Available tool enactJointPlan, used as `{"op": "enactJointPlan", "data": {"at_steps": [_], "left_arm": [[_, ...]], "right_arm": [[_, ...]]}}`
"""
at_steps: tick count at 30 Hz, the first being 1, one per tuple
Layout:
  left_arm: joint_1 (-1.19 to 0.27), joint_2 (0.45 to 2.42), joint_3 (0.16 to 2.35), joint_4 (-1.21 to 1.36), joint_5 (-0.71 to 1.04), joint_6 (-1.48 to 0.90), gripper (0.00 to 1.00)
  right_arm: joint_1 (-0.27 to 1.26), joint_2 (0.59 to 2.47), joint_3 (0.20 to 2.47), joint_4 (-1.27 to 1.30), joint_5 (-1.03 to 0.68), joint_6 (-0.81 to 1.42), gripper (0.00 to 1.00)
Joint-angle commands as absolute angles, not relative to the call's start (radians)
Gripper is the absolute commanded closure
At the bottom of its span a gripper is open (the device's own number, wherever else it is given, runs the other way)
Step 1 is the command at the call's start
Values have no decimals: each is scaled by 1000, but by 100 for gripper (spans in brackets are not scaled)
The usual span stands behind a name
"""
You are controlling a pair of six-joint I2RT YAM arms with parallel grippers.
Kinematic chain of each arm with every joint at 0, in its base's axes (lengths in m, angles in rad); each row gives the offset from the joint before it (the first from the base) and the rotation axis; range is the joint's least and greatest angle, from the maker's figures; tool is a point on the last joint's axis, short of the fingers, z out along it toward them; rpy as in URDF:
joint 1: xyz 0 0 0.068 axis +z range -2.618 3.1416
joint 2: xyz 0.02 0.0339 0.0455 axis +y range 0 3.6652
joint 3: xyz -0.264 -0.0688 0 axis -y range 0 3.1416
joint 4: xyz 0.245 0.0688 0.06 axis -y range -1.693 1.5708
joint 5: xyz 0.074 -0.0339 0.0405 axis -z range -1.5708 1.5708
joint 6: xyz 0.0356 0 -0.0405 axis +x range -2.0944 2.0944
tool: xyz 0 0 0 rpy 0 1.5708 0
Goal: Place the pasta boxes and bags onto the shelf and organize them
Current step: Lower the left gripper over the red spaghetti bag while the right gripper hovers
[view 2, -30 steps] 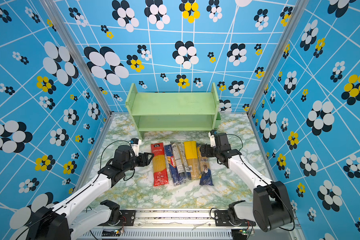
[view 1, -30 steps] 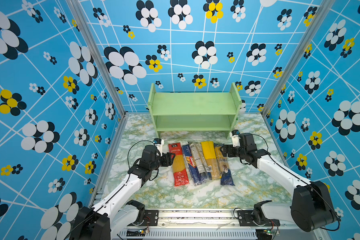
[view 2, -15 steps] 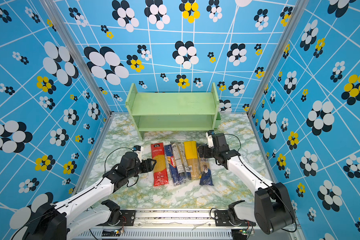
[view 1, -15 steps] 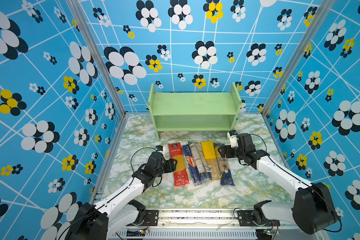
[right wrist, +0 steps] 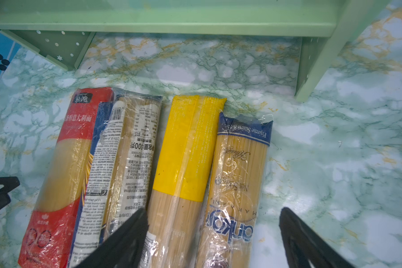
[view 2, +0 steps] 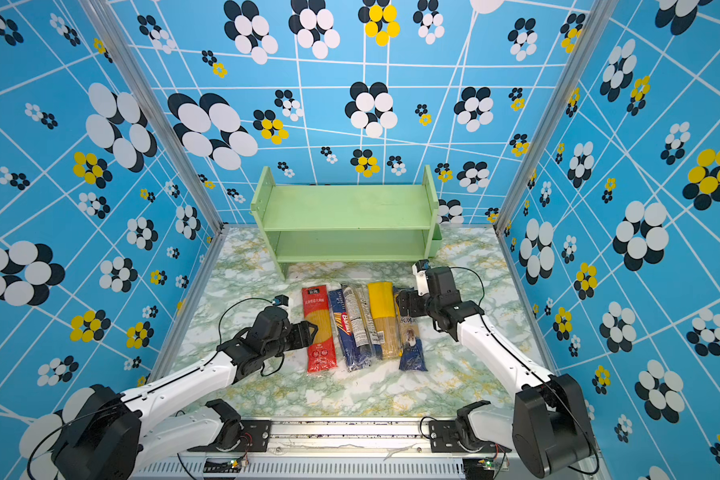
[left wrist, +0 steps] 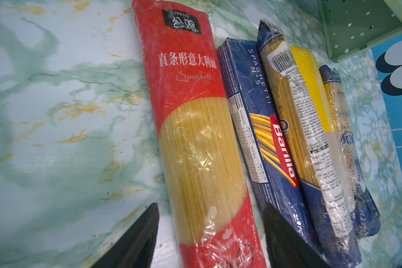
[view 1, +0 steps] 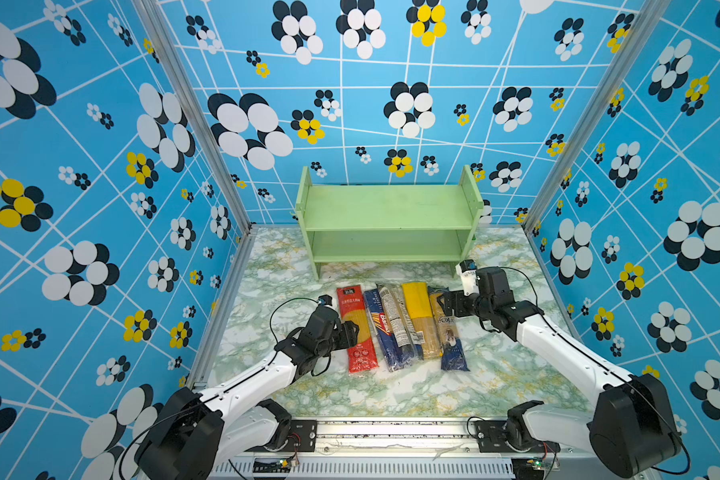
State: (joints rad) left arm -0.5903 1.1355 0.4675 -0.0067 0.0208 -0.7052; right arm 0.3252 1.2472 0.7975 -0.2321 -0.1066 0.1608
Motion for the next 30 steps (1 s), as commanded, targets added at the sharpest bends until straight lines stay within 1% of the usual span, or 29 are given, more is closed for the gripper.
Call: {"op": "enactJointPlan", "data": {"at_steps": [1,5,8,11,20,30], "left_arm": [[-613,1182,523,-44,-2,-727,28],[-659,1247,562,-71,-52,-760,28],[-690,1300,584,-87,-89,-787,24],[-713,1335,603,-96,-110,-800,23],[-758,1355,633,-154,-216,-814,21],[-777,1373,641,-183,-276,-823,19]], "right_arm": [[334,1228,785,-247,-89,149,9],[334,1230,779,-243,-85,147,9],[334,1227,775,-244,-82,146,8],[333,1223,774,-246,-80,145,8],[334,1216,769,-238,-84,141,4],[334,1226,769,-230,-90,142,2]]}}
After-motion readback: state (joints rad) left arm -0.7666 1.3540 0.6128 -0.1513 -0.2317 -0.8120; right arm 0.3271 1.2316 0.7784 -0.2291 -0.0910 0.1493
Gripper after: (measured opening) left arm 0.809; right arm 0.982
